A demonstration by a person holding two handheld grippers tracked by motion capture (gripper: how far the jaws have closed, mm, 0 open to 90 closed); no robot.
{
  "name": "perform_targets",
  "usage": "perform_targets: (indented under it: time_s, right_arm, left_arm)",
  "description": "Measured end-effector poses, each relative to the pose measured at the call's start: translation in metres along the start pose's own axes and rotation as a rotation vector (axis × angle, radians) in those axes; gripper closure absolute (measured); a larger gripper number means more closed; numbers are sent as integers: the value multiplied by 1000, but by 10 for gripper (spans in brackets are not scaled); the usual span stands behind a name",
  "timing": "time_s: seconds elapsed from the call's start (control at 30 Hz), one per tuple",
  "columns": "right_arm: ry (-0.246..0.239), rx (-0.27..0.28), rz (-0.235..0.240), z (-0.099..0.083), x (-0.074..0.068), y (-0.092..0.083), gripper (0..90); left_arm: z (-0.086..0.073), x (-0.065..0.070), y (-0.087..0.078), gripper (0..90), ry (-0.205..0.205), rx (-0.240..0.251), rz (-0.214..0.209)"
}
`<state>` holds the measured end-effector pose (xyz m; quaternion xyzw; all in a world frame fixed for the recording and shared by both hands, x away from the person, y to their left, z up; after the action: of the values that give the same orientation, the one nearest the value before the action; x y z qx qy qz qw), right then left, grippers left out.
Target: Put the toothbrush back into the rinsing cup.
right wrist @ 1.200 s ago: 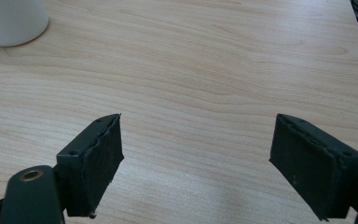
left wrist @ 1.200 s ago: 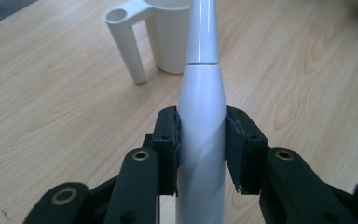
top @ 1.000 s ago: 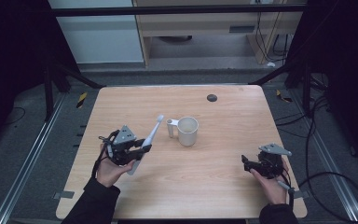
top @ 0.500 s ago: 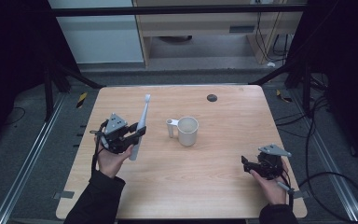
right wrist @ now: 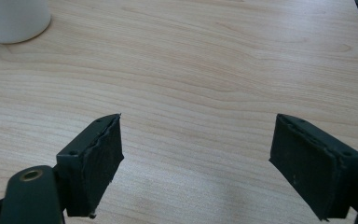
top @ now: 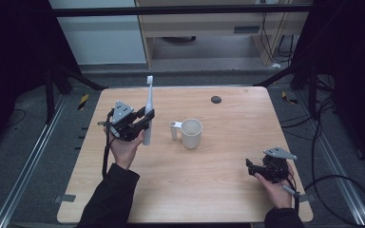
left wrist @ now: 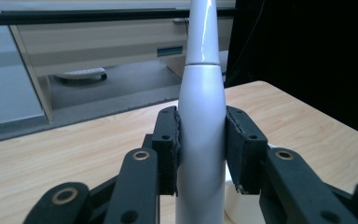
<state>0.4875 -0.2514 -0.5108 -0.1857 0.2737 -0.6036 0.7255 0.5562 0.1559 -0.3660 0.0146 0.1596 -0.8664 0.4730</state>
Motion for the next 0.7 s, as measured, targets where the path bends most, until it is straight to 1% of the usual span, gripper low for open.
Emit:
perform_targets:
  time_s: [0.33,0.43,0.47,0.53,0.6,0.63,0.7]
  right_arm:
    - [8,-4,10,-1,-1,1,168]
    - [4,-3,10,-1,-1,1,168]
    - [9,-4,13,-1,-1,1,168]
    - [10,-3,12,-1,-1,1,168]
    - [12,-3,13,-1,-1,1,168]
    - [15,-4,14,-1,-1,1,168]
    - [14,-5,14,-1,-1,1,168]
  left_arm:
    - [10,4,25,667,-35,53,24]
    - [13,5,29,666,-39,64,26]
    - [15,6,33,666,-40,72,28]
    - [16,7,35,667,-41,75,32]
    - [18,7,38,666,-46,85,33]
    - [20,9,41,666,-53,99,33]
    - [20,9,42,667,-52,103,34]
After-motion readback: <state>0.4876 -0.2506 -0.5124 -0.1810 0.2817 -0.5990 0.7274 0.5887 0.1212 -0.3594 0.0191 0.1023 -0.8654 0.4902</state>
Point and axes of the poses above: each handheld gripper's, and its own axes: y roughly forward along the jaws, z roughly out of its top, x roughly to its right, the point moved 5 cm from there along y, roughly forward along the jaws, and after that the axes turned 13 degrees about y, right-handed, at the moved point
